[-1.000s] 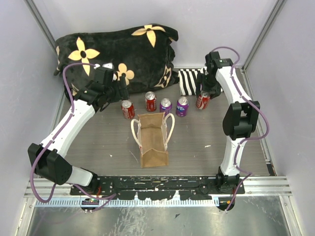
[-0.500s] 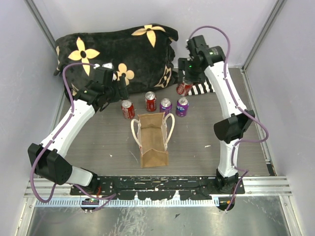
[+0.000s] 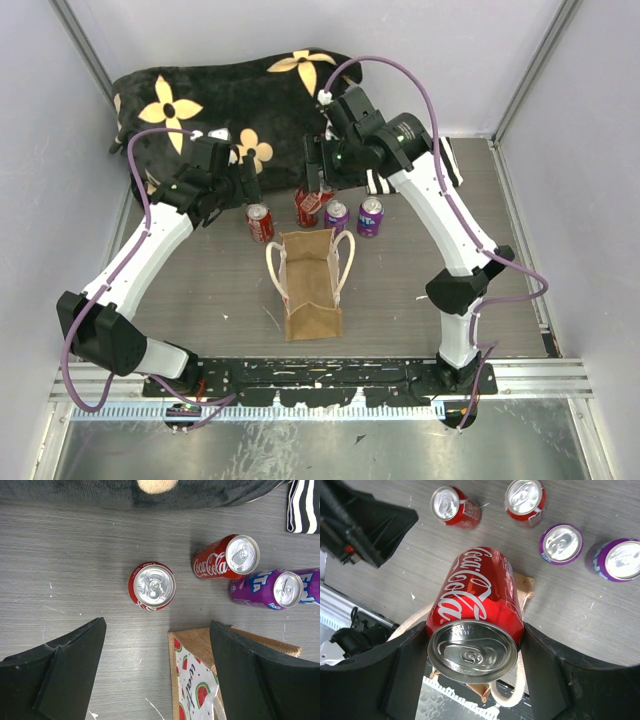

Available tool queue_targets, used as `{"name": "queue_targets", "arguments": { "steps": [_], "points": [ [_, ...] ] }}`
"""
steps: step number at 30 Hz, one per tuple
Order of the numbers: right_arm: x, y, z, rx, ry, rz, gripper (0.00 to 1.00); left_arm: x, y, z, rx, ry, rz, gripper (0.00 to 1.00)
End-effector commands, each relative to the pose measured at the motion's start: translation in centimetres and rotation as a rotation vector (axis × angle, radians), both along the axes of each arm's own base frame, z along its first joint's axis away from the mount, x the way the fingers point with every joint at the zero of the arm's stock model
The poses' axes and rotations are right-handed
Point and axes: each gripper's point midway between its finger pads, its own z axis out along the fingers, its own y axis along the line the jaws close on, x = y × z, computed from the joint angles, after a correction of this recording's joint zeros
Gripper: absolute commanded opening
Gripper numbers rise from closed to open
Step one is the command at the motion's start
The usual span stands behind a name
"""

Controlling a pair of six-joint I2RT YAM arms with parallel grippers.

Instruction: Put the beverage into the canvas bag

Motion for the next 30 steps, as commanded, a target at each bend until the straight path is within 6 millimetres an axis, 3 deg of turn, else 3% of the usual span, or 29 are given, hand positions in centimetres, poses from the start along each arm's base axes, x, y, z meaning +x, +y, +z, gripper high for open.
{"name": "queue_targets", "arguments": {
  "steps": [1, 6, 11, 18, 30],
  "points": [
    [-2.6, 1.3, 2.5, 0.057, -0.057, 0.018, 0.01, 0.2, 0.2, -0.3, 0.011, 0.0, 0.0, 0.91],
    [-4.4, 3.3, -0.7, 0.007, -0.01, 0.067, 0.01, 0.2, 0.2, -0.4, 0.014, 0.0, 0.001, 0.91],
    [-4.9, 4.5, -3.2, -0.06, 0.007, 0.092, 0.01, 0.2, 0.3, -0.5, 0.018, 0.0, 0.0, 0.91],
    [-4.2, 5.8, -7.9, -0.133, 0.03, 0.111, 0.01, 0.0, 0.5, -0.5, 0.021, 0.002, 0.001, 0.92],
    [-2.5, 7.2, -12.4, -0.179, 0.027, 0.117, 0.01, -0.3, 0.6, -0.6, 0.018, 0.009, -0.001, 0.92]
  ]
}}
